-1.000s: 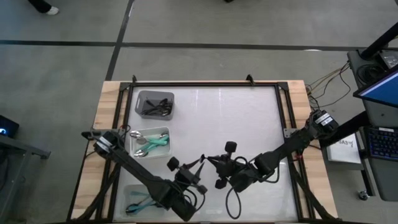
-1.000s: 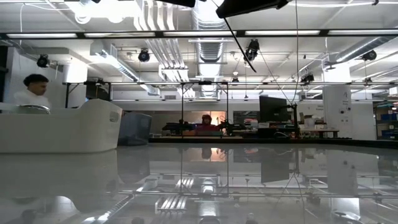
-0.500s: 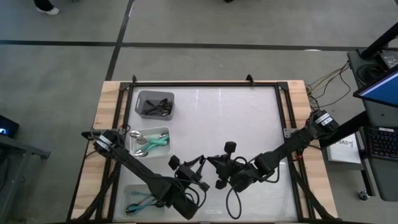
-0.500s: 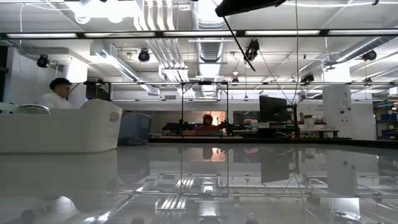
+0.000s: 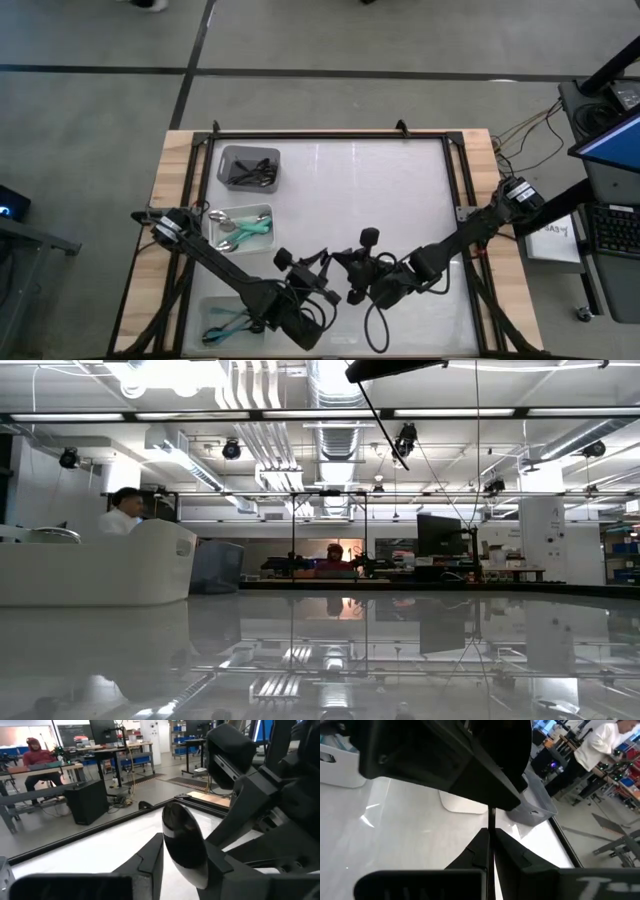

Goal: Sort silverware by color (type)
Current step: Put the black spoon into the black bin

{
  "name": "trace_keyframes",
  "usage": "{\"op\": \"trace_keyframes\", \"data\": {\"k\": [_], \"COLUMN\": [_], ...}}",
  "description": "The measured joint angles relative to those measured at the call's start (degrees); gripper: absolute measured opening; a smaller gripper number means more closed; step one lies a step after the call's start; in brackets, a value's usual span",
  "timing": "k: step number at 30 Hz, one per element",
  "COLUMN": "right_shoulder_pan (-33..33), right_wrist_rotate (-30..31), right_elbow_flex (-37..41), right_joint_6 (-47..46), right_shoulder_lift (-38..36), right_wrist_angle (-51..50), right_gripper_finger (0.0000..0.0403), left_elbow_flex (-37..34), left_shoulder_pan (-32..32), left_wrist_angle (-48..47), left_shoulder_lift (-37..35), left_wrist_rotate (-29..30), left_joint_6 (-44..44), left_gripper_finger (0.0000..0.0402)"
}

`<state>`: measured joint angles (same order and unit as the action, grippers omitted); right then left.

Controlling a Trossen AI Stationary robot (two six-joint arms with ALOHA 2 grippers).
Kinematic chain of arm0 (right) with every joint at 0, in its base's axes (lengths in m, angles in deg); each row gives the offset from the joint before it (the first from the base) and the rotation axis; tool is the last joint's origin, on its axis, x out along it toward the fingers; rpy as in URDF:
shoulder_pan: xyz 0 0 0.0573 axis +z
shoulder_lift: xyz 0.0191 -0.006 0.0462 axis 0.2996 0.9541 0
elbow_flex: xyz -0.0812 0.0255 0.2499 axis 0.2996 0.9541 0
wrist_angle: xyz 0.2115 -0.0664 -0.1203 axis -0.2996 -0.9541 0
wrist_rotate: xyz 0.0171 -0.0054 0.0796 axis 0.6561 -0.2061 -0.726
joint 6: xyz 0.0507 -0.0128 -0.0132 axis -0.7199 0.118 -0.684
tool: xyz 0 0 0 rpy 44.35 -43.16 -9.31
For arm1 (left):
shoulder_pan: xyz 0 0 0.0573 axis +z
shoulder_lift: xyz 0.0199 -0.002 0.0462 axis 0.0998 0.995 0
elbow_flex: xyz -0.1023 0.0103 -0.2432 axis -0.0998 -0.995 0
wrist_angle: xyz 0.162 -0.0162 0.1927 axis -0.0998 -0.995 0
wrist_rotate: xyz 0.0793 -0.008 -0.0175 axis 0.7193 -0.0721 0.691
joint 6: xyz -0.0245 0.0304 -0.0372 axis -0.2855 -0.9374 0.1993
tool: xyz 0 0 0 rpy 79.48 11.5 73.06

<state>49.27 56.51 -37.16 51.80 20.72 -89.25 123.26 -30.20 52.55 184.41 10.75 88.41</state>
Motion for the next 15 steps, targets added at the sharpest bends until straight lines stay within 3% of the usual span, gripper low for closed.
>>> {"op": "trace_keyframes", "data": {"k": [5,15], "right_shoulder_pan": [0.02,0.00], "right_wrist_rotate": [-0.13,-0.60], "right_elbow_flex": [0.01,-0.01], "right_joint_6": [1.26,1.13], "right_shoulder_lift": [0.00,-0.01], "right_wrist_angle": [-0.02,-0.44], "right_gripper_finger": [0.0009,0.0018], "left_elbow_flex": [0.13,0.13], "left_shoulder_pan": [0.05,0.10], "left_wrist_angle": [0.55,0.32], "left_shoulder_lift": [0.00,-0.70], "left_wrist_rotate": [-0.35,-3.83], "left_joint_6": [-1.85,-5.94], "left_gripper_finger": [0.0012,0.0003]}}
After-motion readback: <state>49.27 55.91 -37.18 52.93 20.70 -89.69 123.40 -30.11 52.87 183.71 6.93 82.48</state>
